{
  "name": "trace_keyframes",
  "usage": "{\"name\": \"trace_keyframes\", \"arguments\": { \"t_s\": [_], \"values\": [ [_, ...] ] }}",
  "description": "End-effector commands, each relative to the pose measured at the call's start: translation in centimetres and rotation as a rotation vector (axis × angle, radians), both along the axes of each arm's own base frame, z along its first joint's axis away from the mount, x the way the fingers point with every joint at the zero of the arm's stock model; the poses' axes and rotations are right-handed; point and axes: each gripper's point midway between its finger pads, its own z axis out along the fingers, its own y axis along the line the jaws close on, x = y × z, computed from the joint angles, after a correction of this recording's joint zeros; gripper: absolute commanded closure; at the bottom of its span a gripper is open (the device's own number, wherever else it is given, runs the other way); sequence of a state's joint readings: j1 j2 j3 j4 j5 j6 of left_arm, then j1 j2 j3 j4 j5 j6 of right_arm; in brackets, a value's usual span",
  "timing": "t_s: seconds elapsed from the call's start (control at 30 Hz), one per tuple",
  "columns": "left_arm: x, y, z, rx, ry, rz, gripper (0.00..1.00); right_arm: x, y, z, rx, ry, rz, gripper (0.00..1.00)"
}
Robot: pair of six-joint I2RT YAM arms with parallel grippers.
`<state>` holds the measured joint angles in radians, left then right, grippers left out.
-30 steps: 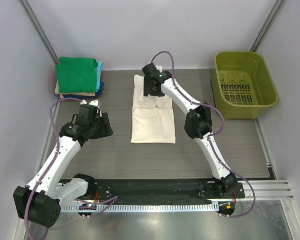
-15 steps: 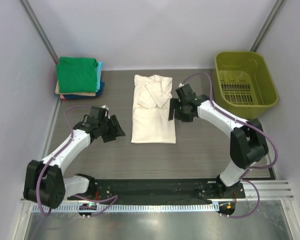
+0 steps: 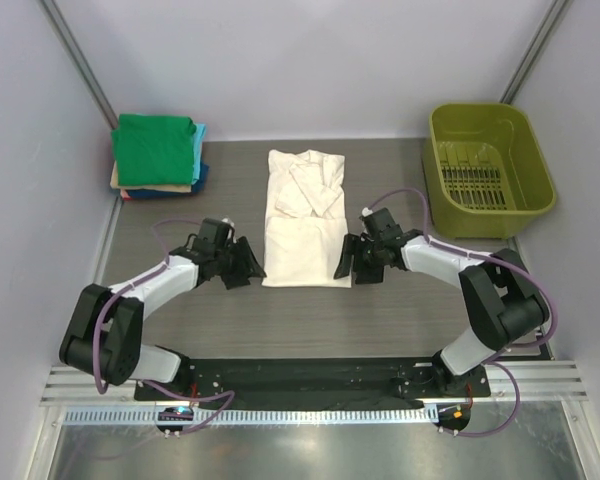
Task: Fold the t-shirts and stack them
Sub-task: Fold the tshirt
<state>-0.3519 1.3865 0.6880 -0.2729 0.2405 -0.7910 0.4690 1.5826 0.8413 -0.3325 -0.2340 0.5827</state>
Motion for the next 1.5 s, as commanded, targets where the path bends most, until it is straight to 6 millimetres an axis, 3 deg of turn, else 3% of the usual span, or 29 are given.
{"name": "trace_keyframes", "arguments": {
  "t_s": [0.0,0.27,0.4,0.6,0.73,0.93,1.03,1.1,1.17,1.23,1.47],
  "values": [
    [0.4,-1.1,-0.3,-0.048,-0.025,-0.002,0.46,-0.7,0.6,0.0,0.065,-0.005,-0.002,0.31],
    [-0.2,-1.7,-2.1,-0.082,-0.001,-0.008,0.48,-2.4,0.3,-1.1,0.082,0.031,-0.019,0.36],
    [-0.3,-1.9,-2.7,-0.085,0.007,-0.007,0.48,-2.7,0.1,-1.6,0.083,0.038,-0.027,0.44],
    [-0.7,-2.2,-3.0,-0.086,0.015,-0.016,0.57,-3.1,-0.1,-1.9,0.077,0.046,-0.03,0.51],
    [-1.0,-2.2,-3.0,-0.086,0.002,-0.015,0.74,-3.3,-0.3,-2.1,0.073,0.047,-0.037,0.54],
    [-0.7,-2.1,-2.9,-0.084,-0.011,0.001,1.0,-3.2,-0.5,-2.0,0.065,0.041,-0.054,0.67],
    [-0.7,-2.1,-2.2,-0.095,-0.03,0.0,1.0,-3.1,-0.5,-1.6,0.069,0.032,-0.059,0.77],
    [-1.1,-2.0,-1.7,-0.088,-0.036,0.002,1.0,-3.2,-0.6,-1.1,0.071,0.021,-0.06,0.89],
    [-1.9,-1.6,-1.1,-0.078,-0.041,0.002,1.0,-3.3,-0.8,-0.8,0.074,0.013,-0.06,0.99],
    [-3.2,-1.4,-1.1,-0.056,-0.026,-0.003,1.0,-3.9,-1.1,-0.2,0.077,0.006,-0.058,0.99],
    [-8.0,-1.9,2.0,-0.056,-0.044,-0.013,1.0,-7.4,-2.2,2.5,0.095,-0.024,-0.047,0.99]
  ]
}}
